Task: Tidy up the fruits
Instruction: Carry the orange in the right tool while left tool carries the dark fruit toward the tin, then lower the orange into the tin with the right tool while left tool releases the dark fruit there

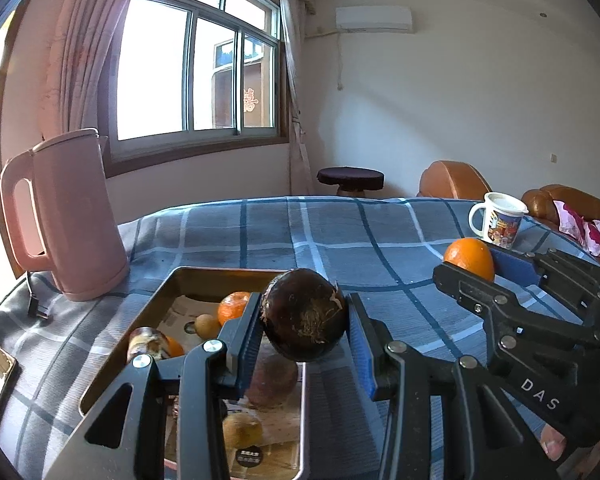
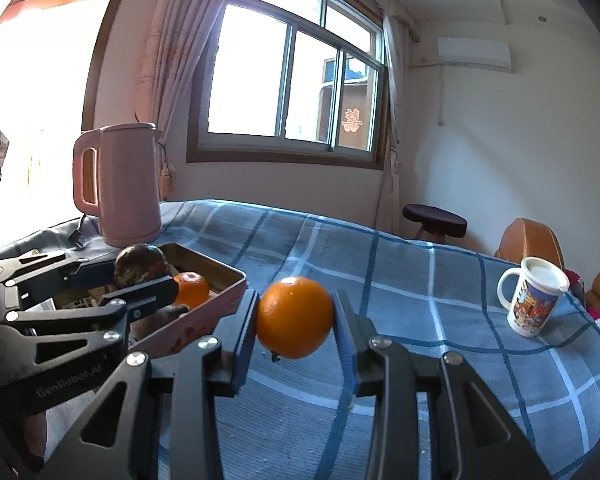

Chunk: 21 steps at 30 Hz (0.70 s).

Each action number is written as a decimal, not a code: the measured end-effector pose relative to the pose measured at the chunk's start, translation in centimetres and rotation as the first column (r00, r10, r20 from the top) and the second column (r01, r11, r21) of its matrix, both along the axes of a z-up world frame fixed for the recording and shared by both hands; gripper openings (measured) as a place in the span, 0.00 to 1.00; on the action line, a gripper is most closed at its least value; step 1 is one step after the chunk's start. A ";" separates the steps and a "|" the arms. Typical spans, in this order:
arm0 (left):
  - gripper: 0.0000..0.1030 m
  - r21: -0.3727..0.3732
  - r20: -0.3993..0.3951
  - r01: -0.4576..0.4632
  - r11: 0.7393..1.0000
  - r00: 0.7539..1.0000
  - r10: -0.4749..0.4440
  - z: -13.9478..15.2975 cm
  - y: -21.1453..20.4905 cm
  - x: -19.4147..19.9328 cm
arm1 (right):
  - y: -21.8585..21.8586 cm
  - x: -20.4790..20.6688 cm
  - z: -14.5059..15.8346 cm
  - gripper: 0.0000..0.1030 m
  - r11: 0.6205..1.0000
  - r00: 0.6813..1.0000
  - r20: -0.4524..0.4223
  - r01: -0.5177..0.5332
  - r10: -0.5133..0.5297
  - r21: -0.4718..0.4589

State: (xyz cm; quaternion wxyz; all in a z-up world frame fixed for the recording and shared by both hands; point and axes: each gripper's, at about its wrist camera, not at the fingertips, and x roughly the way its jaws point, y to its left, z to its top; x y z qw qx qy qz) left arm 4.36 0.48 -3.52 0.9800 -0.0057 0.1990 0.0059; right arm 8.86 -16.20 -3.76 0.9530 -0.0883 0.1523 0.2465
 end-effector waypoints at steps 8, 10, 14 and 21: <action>0.41 0.017 0.012 -0.036 0.999 0.999 0.036 0.5 1.2 -0.5 | 1.2 -0.1 0.5 0.38 0.999 0.999 0.008 -0.033 0.033 -0.006; 0.41 0.013 0.011 -0.046 0.999 0.999 0.046 0.6 1.6 -0.6 | 1.6 -0.2 0.7 0.38 0.999 0.999 0.012 -0.043 0.043 -0.010; 0.41 0.021 0.009 -0.062 0.998 0.998 0.062 0.6 2.3 -0.7 | 2.2 -0.4 1.0 0.38 0.998 0.998 0.020 -0.056 0.056 -0.016; 0.41 0.022 0.002 -0.090 0.996 0.996 0.090 0.6 3.5 -0.8 | 3.3 -0.4 1.1 0.38 0.997 0.997 0.018 -0.079 0.080 -0.026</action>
